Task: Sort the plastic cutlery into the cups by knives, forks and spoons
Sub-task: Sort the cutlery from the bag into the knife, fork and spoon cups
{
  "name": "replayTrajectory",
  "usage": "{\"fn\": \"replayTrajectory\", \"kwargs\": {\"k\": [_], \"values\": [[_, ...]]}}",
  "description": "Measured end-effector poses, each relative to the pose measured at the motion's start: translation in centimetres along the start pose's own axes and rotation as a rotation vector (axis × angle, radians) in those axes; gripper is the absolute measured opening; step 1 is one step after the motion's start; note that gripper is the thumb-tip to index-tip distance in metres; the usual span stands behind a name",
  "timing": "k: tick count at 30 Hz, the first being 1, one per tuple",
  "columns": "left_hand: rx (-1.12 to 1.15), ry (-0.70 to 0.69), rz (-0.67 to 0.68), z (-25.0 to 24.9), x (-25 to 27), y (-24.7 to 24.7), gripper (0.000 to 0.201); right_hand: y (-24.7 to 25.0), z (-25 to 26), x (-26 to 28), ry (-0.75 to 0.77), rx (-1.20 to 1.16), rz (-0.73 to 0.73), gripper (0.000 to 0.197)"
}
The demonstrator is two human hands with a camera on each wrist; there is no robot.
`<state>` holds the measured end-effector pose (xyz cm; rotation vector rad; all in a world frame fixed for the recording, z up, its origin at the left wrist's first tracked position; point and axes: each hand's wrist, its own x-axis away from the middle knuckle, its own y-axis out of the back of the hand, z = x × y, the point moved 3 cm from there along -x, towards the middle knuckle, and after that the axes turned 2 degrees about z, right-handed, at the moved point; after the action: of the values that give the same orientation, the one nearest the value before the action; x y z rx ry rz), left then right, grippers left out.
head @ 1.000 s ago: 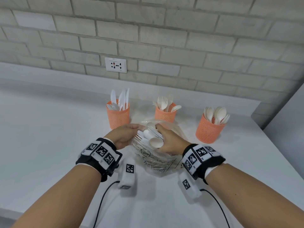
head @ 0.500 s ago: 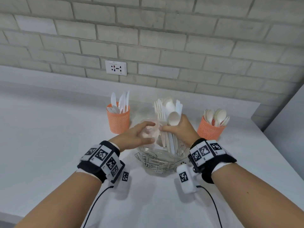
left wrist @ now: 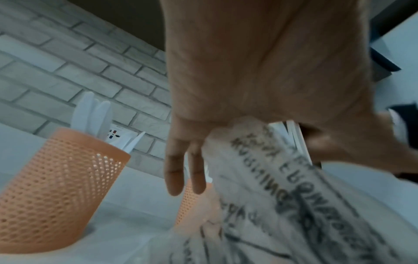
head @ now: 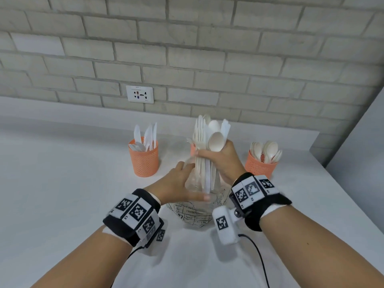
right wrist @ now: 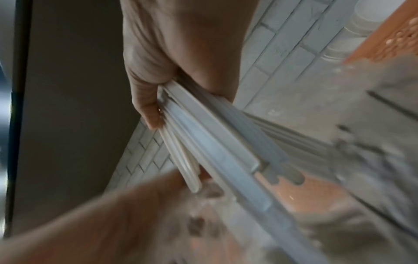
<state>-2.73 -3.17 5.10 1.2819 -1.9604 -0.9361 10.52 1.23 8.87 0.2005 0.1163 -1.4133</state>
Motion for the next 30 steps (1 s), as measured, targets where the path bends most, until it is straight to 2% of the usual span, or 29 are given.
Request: {"fn": "replayTrajectory", "kwargs": {"k": [2, 4, 8, 10, 12, 14, 16, 17, 18, 20, 21, 25, 28, 30], "values": [[-0.048, -0.011, 0.081, -0.1, 0.1, -0.5, 0.115, 0.6, 1.7, -0.4, 0.012, -0.049, -0.027, 0.025], [-0.139, 0.029, 0.180, 0.4, -0.1, -1.1, 0.114, 1.2, 3.2, -0.7, 0.020, -0.125, -0.038, 0.017], [-0.387, 0.230, 0.350, 2.8, -0.5, -1.9, 0.079, 2.2, 4.5, -1.2, 0.002, -0.332, -0.065, 0.019], [-0.366, 0.277, 0.381, 3.5, -0.6, -1.7, 0.070, 2.5, 4.6, -1.2, -0.022, -0.382, -0.066, 0.019], [-0.229, 0.232, 0.285, 3.6, -0.7, -0.7, 0.065, 2.6, 4.5, -1.2, -0.049, -0.404, -0.052, 0.018], [-0.066, 0.116, 0.075, 2.9, -0.6, 1.3, 0.063, 2.7, 4.4, -1.1, -0.067, -0.404, -0.041, 0.018], [0.162, 0.012, -0.153, 1.8, -0.4, 3.8, 0.051, 2.7, 4.3, -1.2, -0.082, -0.399, -0.043, 0.018], [0.289, -0.016, -0.218, 1.3, -0.3, 4.7, 0.051, 2.4, 4.3, -1.2, -0.090, -0.392, -0.042, 0.018], [0.393, -0.040, -0.238, 0.6, -0.3, 5.3, 0.061, 2.1, 4.2, -1.3, -0.096, -0.375, -0.033, 0.017], [0.472, -0.093, -0.178, -1.4, -0.6, 5.5, 0.084, 0.8, 4.1, -1.1, -0.101, -0.331, 0.015, 0.017], [0.493, -0.126, -0.146, -2.3, -0.9, 5.3, 0.087, 0.0, 4.1, -1.0, -0.103, -0.322, 0.042, 0.017], [0.766, -0.171, -0.181, -3.9, -1.3, 4.4, 0.066, -2.0, 3.3, -0.8, -0.142, -0.293, 0.060, 0.028], [0.823, -0.174, -0.232, -3.7, -1.4, 3.8, 0.048, -2.9, 2.9, -0.9, -0.157, -0.284, 0.105, 0.019], [0.866, -0.125, -0.282, -3.4, -1.4, 3.5, 0.032, -3.3, 2.8, -0.8, -0.160, -0.196, 0.172, 0.020]]}}
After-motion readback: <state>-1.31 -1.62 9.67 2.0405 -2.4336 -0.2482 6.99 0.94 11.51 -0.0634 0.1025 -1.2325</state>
